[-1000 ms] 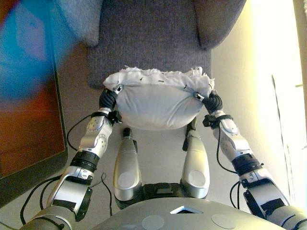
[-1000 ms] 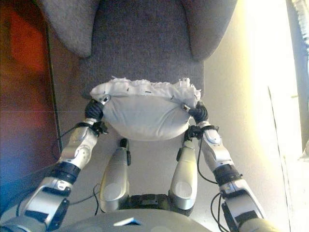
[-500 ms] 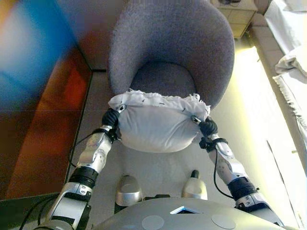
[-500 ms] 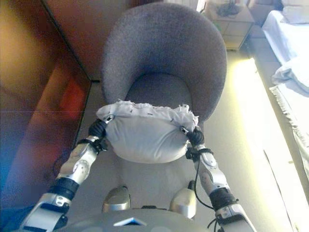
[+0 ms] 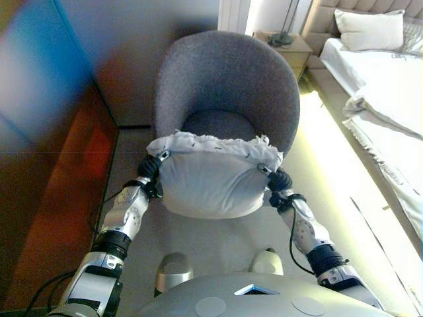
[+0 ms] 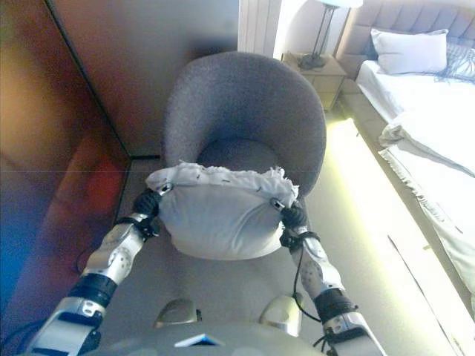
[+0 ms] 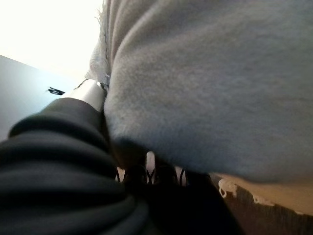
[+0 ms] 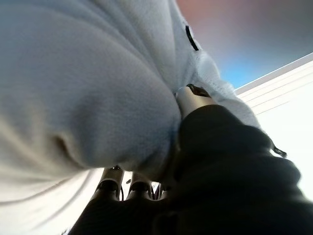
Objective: Pick up the cushion and take it to the sofa
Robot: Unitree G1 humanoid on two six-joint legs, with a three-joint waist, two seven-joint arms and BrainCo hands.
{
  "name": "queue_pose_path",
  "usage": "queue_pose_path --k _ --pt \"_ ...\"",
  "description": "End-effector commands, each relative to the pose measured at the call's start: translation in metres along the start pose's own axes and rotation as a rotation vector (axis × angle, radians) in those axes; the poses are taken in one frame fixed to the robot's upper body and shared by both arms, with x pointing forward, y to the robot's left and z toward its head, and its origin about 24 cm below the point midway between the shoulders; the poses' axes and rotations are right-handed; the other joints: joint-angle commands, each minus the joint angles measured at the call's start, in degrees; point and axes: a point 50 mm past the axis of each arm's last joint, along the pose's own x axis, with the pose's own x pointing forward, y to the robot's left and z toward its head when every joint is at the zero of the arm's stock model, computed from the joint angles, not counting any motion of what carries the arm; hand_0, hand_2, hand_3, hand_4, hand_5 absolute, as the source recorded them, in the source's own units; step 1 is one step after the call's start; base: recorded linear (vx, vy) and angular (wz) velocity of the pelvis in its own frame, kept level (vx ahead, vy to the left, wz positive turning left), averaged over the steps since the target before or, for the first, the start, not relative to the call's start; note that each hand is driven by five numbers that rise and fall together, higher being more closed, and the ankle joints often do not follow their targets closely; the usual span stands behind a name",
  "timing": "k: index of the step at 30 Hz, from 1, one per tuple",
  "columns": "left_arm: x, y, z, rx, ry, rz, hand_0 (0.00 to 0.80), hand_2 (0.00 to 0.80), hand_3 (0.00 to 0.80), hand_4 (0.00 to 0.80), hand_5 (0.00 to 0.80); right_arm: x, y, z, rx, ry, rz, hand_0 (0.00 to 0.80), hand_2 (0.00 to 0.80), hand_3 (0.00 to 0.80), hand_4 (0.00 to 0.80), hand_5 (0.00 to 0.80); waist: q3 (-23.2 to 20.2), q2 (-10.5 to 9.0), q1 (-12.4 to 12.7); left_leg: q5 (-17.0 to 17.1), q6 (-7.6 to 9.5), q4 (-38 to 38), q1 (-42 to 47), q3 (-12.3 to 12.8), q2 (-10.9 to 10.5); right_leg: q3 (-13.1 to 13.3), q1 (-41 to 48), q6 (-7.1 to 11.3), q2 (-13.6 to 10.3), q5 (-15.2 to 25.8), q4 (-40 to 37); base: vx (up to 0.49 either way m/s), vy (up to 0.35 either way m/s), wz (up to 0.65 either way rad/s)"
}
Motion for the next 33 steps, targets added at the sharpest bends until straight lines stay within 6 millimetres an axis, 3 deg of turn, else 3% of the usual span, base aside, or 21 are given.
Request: queue_pose_path --k 1,2,3,5,9,14,17,18,20,23,26,27,30,33 --pt "0.013 -0.049 0.044 -0.009 -0.215 -0.185 0.800 0.800 0.800 0.800 0.800 0.020 0.035 0.071 -0.039 -0.251 0.163 0.800 0.800 0.800 0.800 0.800 -0.74 2.97 -0.60 5.78 2.58 -18.08 8.83 0.68 -7.53 -0.52 0.08 4.21 3.30 -4.02 4.15 0.131 0.068 -0.16" --pt "0.014 -0.049 0.045 -0.009 -0.217 -0.186 0.800 0.800 0.800 0.800 0.800 0.022 0.035 0.073 -0.050 -0.251 0.165 0.800 0.800 0.800 0.800 0.800 -0.78 2.68 -0.77 5.54 2.60 -18.24 9.24 0.56 -7.92 -0.80 0.25 4.13 4.44 -4.37 2.60 0.223 0.022 -0.07" --pt "0.015 -0.052 0.045 -0.010 -0.218 -0.186 0.800 0.800 0.800 0.800 0.800 0.023 0.035 0.077 -0.069 -0.249 0.169 0.800 0.800 0.800 0.800 0.800 -1.00 1.64 -1.38 4.88 2.68 -18.46 9.99 0.07 -9.12 -1.05 0.01 4.05 7.45 -5.47 -2.01 0.270 0.001 -0.08" --pt "0.016 -0.056 0.043 -0.015 -0.214 -0.190 0.800 0.800 0.800 0.800 0.800 0.024 0.033 0.080 -0.088 -0.242 0.174 0.800 0.800 0.800 0.800 0.800 -0.70 0.79 -2.27 3.95 2.91 -18.68 11.19 -0.98 -10.24 -1.27 -0.48 3.98 10.83 -6.66 -7.06 0.299 -0.005 -0.20" --pt "0.013 -0.063 0.034 -0.012 -0.191 -0.215 0.800 0.800 0.800 0.800 0.800 0.021 0.027 0.081 -0.084 -0.230 0.165 0.800 0.800 0.800 0.800 0.800 -0.09 0.02 -3.98 2.44 3.86 -19.93 13.89 -4.15 -11.90 -2.17 -4.53 3.87 16.25 -7.25 -14.28 0.332 -0.001 0.14" --pt "0.007 -0.057 0.026 -0.025 -0.184 -0.215 0.800 0.800 0.800 0.800 0.800 0.015 0.020 0.074 -0.076 -0.220 0.177 0.800 0.800 0.800 0.800 0.800 -0.41 -0.32 -4.40 0.73 4.73 -18.25 14.14 -4.65 -12.37 -3.27 -3.29 2.11 16.60 -9.57 -13.80 0.354 -0.067 0.53" --pt "0.003 -0.052 0.025 -0.040 -0.182 -0.212 0.800 0.800 0.800 0.800 0.800 0.011 0.021 0.070 -0.081 -0.217 0.179 0.800 0.800 0.800 0.800 0.800 -1.89 0.19 -4.85 -0.60 3.51 -16.27 15.77 -2.17 -10.59 -4.77 -1.46 0.76 16.16 -11.49 -12.68 0.403 -0.121 -0.13" --pt "0.001 -0.051 0.023 -0.051 -0.175 -0.209 0.800 0.800 0.800 0.800 0.800 0.011 0.021 0.069 -0.082 -0.212 0.178 0.800 0.800 0.800 0.800 0.800 -2.56 0.71 -5.21 1.05 2.50 -14.97 16.59 -1.65 -9.36 -4.55 -0.78 -0.13 16.62 -12.84 -12.14 0.432 -0.192 -0.15" --pt "0.000 -0.051 0.021 -0.070 -0.173 -0.205 0.800 0.800 0.800 0.800 0.800 0.010 0.024 0.069 -0.101 -0.209 0.183 0.800 0.800 0.800 0.800 0.800 -3.28 1.62 -5.45 9.04 -1.30 -8.15 15.61 -1.05 -6.28 -4.32 1.70 -2.16 17.78 -15.30 -11.65 0.345 -0.210 0.02" --pt "-0.002 -0.052 0.023 -0.094 -0.198 -0.195 0.800 0.800 0.800 0.800 0.800 0.009 0.024 0.071 -0.134 -0.218 0.199 0.800 0.800 0.800 0.800 0.800 -3.59 0.91 -5.15 16.11 -4.12 3.19 11.57 -1.06 -4.15 -4.03 4.56 -4.18 17.46 -17.20 -11.70 0.241 -0.176 0.07" --pt "-0.001 -0.054 0.029 -0.107 -0.223 -0.191 0.800 0.800 0.800 0.800 0.800 0.010 0.026 0.078 -0.174 -0.245 0.201 0.800 0.800 0.800 0.800 0.800 -3.32 -0.34 -4.66 17.27 -4.28 16.34 5.54 -2.29 -3.97 -2.94 6.81 -5.79 16.90 -18.72 -11.25 0.220 -0.141 0.02" --pt "-0.001 -0.056 0.033 -0.109 -0.242 -0.199 0.800 0.800 0.800 0.800 0.800 0.011 0.028 0.085 -0.185 -0.267 0.204 0.800 0.800 0.800 0.800 0.800 -3.07 -0.87 -4.29 17.12 -4.10 19.06 2.74 -1.67 -2.62 -2.64 7.98 -6.35 16.88 -19.34 -11.30 0.166 -0.109 -0.13" --pt "0.003 -0.065 0.049 -0.112 -0.289 -0.233 0.800 0.800 0.800 0.800 0.800 0.018 0.041 0.105 -0.235 -0.325 0.197 0.800 0.800 0.800 0.800 0.800 -2.30 -1.19 -2.99 16.23 -3.30 13.64 -0.07 -0.26 0.53 -2.57 10.12 -6.60 17.21 -20.79 -11.26 0.147 -0.028 -0.04" --pt "0.012 -0.076 0.077 -0.083 -0.349 -0.271 0.800 0.800 0.800 0.800 0.800 0.027 0.059 0.135 -0.286 -0.385 0.197 0.800 0.800 0.800 0.800 0.800 -1.83 -0.41 -2.03 18.41 -4.18 -1.62 0.40 1.62 3.24 -2.24 13.06 -5.97 17.71 -22.63 -11.63 0.127 0.085 0.09"
